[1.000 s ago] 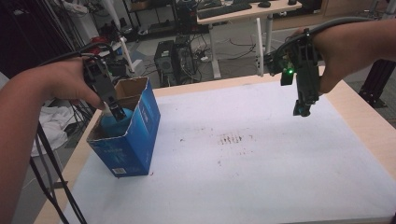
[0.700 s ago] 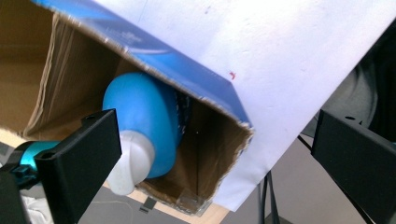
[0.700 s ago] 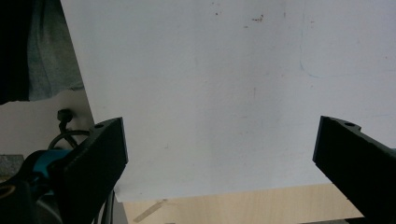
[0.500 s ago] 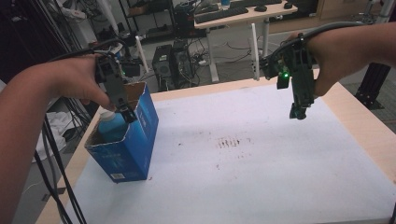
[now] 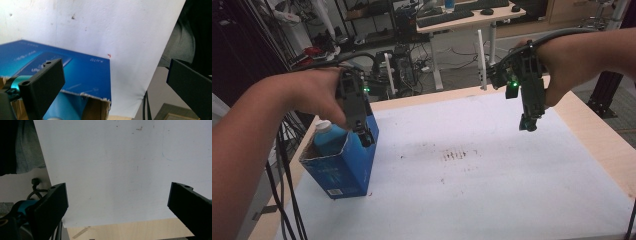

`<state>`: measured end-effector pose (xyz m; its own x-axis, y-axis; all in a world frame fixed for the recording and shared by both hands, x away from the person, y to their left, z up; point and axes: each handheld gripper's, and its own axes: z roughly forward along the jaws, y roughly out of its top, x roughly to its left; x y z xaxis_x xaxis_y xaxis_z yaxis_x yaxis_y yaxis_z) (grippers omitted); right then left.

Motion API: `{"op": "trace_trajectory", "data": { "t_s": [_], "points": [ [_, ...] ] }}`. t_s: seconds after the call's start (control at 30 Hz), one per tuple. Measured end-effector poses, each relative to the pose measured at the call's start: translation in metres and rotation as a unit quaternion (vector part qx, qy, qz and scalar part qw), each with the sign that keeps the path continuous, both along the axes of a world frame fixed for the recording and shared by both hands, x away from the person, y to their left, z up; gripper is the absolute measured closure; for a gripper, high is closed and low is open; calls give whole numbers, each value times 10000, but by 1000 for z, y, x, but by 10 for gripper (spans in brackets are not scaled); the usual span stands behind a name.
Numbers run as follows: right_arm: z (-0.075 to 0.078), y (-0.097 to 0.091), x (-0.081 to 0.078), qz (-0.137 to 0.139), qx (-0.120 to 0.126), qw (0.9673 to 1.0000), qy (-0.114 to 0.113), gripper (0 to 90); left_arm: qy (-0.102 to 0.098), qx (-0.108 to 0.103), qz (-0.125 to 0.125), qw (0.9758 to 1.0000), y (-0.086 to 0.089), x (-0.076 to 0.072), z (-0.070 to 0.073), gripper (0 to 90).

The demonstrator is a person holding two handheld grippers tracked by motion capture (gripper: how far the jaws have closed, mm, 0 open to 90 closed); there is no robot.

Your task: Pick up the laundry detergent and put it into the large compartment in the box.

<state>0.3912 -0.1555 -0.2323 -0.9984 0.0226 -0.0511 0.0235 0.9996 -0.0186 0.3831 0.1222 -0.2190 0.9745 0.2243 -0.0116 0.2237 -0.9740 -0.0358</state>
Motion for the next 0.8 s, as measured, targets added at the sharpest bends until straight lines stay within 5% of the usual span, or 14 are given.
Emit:
{"op": "trace_trajectory", "data": {
  "t_s": [0.3,0.8],
  "points": [
    [1,2,-2,-54,-7,10000,-1,21,-25,-76,-377,9993,-15,-6,-8,17],
    [13,2,-3,-43,-12,10000,-81,21,34,-159,-344,9993,-25,-1,-34,17]
  ]
}}
